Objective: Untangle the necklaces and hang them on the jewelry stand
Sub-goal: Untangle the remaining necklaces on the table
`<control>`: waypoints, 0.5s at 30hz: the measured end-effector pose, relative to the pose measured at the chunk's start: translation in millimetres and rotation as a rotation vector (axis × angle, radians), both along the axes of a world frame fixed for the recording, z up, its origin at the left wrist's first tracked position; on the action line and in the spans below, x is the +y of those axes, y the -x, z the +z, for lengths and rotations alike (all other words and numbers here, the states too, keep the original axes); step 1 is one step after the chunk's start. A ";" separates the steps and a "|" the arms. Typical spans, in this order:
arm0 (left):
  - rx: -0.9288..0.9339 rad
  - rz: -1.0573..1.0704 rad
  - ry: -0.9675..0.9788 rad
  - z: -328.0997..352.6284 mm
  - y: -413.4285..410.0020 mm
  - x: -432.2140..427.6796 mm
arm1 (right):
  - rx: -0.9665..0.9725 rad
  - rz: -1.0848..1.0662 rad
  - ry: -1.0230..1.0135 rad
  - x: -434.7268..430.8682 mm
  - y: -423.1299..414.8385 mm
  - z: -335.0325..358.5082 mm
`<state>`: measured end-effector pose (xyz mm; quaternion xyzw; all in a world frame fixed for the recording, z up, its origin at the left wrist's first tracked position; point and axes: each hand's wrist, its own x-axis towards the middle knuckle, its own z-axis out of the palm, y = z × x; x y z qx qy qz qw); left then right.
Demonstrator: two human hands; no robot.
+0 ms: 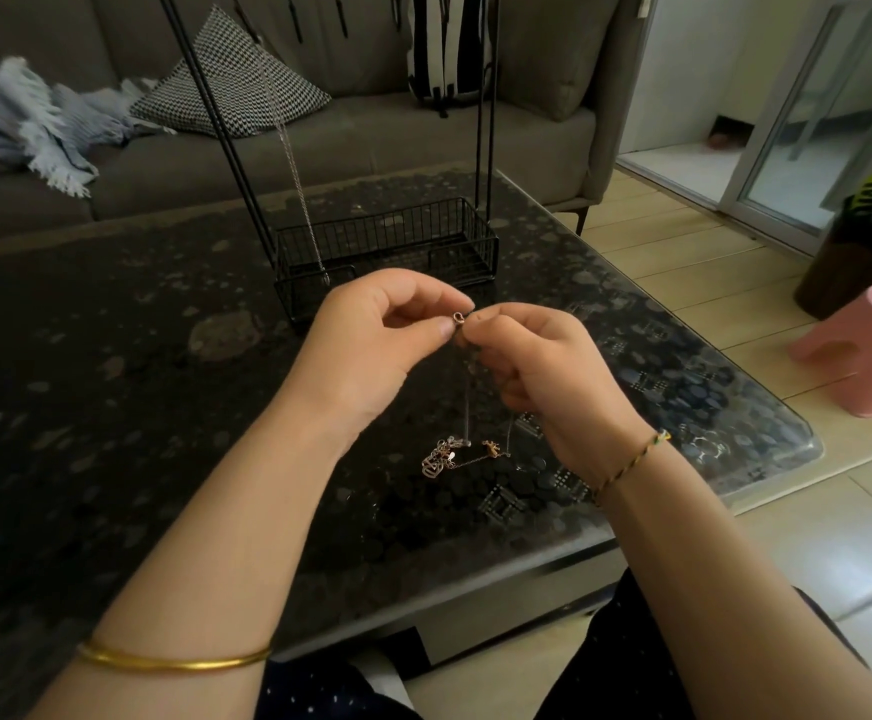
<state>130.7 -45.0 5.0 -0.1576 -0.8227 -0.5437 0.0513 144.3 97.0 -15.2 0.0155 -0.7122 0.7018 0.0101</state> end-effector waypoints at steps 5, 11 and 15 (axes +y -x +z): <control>0.042 -0.002 0.058 0.5 1.0 -1.6 | -0.004 0.012 -0.010 0.3 2.1 -1.0; 0.042 0.004 0.077 0.6 0.2 -0.7 | -0.002 0.001 -0.023 -0.7 3.0 -2.5; 0.011 0.083 0.095 -0.3 -0.2 -0.2 | 0.027 -0.017 -0.034 0.5 0.2 -1.2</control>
